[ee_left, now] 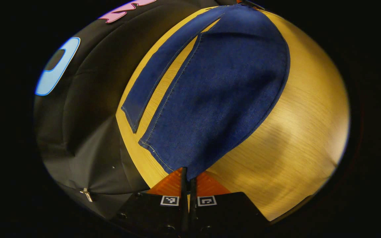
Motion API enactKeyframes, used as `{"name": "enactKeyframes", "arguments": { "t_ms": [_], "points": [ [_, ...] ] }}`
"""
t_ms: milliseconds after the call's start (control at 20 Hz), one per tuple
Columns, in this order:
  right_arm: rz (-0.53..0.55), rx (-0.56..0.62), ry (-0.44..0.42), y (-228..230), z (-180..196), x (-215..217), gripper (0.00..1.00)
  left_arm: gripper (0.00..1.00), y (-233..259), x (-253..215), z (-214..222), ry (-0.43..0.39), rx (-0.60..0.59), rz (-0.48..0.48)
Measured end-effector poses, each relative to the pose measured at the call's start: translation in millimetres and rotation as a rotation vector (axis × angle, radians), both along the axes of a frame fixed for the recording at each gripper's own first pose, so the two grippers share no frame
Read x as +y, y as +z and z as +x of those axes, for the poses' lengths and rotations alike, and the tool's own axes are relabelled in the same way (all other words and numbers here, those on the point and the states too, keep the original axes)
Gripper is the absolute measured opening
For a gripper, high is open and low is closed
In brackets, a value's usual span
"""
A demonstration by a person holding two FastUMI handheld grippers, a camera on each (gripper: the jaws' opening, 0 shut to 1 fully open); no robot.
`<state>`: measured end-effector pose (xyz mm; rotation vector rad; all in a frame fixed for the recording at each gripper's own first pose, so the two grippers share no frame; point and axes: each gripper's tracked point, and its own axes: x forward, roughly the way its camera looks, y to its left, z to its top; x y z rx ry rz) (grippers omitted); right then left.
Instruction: Grasp the waist and the cuffs of the jeans and fold them to make the two legs overlap; first hold the waist and fold one-third of the jeans toward the cuffs, then hold the cuffs and fold the remaining one-third in the same direction to finish folding.
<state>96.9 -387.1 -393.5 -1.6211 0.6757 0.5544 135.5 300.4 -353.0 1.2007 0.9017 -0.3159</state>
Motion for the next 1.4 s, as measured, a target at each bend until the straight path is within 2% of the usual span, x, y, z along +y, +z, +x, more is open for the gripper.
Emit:
{"name": "enactKeyframes", "arguments": {
  "t_ms": [50,100,150,200,250,300,350,400,650,750,900,950,1100,1250,1400],
  "points": [
    [-0.006,0.004,-0.004,-2.9,-1.1,-1.6,0.76,0.06,-0.1,-1.3,1.2,0.008,-0.017,0.009],
    [-0.013,-0.016,-0.002,-3.5,3.0,-0.7,0.63,0.06,0.7,-1.5,1.3,0.008,-0.031,0.025],
    [-0.01,-0.011,-0.008,-5.4,0.7,0.8,0.59,0.06,0.8,-1.4,1.8,0.003,-0.042,0.039],
    [-0.009,-0.015,-0.023,-7.7,1.3,0.6,0.48,0.06,0.8,-0.6,1.0,0.005,-0.048,0.049],
    [0.004,-0.01,-0.035,-10.6,0.2,0.9,0.4,0.11,0.3,-0.9,1.0,0.012,-0.059,0.045],
    [0.01,-0.017,-0.046,-10.7,0.0,0.7,0.29,0.06,0.7,-1.8,1.1,0.019,-0.067,0.041],
    [0.02,-0.018,-0.047,-9.0,-2.0,2.6,0.25,0.06,0.7,-1.0,1.6,0.025,-0.074,0.037],
    [0.025,-0.009,-0.042,-10.5,-2.9,2.0,0.14,0.06,0.3,-1.4,2.0,0.028,-0.076,0.038],
    [0.126,0.072,-0.074,-6.2,-4.6,4.5,0.09,0.06,-1.4,-4.2,0.9,0.061,-0.074,0.001],
    [0.103,0.05,-0.025,10.9,-3.5,8.9,0.09,0.06,1.8,-3.7,2.5,0.069,-0.058,-0.02],
    [0.12,0.041,-0.002,39.9,0.2,10.9,0.09,0.06,10.8,-10.1,5.2,0.166,-0.033,-0.167],
    [0.144,0.032,-0.009,52.7,7.8,13.0,0.09,0.06,21.9,-15.6,11.5,0.17,-0.054,-0.193],
    [0.28,-0.037,-0.105,88.8,44.8,18.2,0.09,0.06,55.7,-36.0,26.0,0.137,-0.063,-0.224],
    [0.417,-0.112,-0.213,110.5,105.1,20.7,0.09,0.06,86.0,-39.8,65.5,0.166,-0.034,-0.32],
    [0.513,-0.128,-0.358,112.8,152.9,5.8,0.09,0.06,102.5,-29.7,108.2,0.228,-0.01,-0.44]
  ]
}}
